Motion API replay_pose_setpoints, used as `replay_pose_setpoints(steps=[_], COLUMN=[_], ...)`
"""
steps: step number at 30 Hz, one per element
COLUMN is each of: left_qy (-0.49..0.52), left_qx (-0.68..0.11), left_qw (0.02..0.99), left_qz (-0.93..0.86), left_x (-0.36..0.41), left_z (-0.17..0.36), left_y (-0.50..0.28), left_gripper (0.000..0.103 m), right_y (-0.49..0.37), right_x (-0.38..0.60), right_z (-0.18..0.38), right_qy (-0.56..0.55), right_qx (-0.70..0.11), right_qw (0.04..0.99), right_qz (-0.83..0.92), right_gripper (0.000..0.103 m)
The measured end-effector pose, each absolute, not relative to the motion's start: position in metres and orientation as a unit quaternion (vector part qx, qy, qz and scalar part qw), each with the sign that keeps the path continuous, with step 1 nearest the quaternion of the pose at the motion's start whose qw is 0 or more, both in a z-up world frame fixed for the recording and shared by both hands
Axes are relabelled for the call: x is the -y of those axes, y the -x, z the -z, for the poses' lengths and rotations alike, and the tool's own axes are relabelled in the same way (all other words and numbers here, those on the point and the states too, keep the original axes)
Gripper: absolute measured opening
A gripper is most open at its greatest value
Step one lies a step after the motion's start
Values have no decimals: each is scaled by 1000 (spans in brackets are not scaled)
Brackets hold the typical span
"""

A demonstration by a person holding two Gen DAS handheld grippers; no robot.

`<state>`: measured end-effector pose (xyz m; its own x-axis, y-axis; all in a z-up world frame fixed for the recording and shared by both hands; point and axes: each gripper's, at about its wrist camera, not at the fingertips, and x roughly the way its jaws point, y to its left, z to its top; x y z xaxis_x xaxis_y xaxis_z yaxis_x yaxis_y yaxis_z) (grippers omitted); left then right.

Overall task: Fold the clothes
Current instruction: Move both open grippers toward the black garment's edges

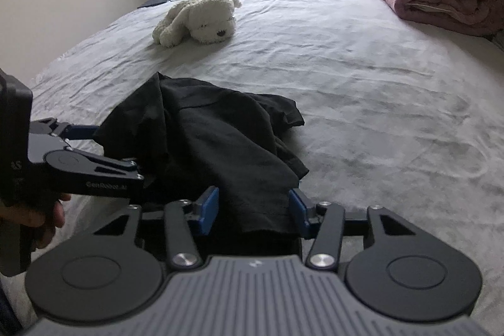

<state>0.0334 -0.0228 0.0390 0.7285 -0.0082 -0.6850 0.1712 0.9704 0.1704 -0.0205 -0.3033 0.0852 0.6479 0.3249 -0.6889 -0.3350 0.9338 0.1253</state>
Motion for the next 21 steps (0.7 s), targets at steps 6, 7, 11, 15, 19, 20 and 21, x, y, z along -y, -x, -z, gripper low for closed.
replay_pose_setpoints(steps=[6,7,11,15,19,20,21], left_qy=[-108,-109,-106,-95,-73,-69,-64], left_qx=[-361,-359,-358,-358,-361,-361,-361], left_qw=[925,926,926,927,927,927,927], left_qz=[47,48,53,62,71,74,77], left_x=[23,23,21,16,10,10,9], left_z=[-39,-39,-39,-43,-45,-46,-47], left_y=[-33,-33,-33,-33,-34,-34,-33], left_gripper=[98,93,86,64,40,29,24], right_y=[19,19,20,21,20,20,19], right_x=[302,302,302,300,299,298,298], right_z=[-82,-82,-82,-81,-80,-79,-79], right_qy=[11,12,17,23,27,28,29], right_qx=[-381,-381,-378,-378,-380,-380,-380], right_qw=[909,910,912,912,912,912,912], right_qz=[-166,-163,-158,-156,-153,-152,-152], right_gripper=[52,52,52,52,52,52,52])
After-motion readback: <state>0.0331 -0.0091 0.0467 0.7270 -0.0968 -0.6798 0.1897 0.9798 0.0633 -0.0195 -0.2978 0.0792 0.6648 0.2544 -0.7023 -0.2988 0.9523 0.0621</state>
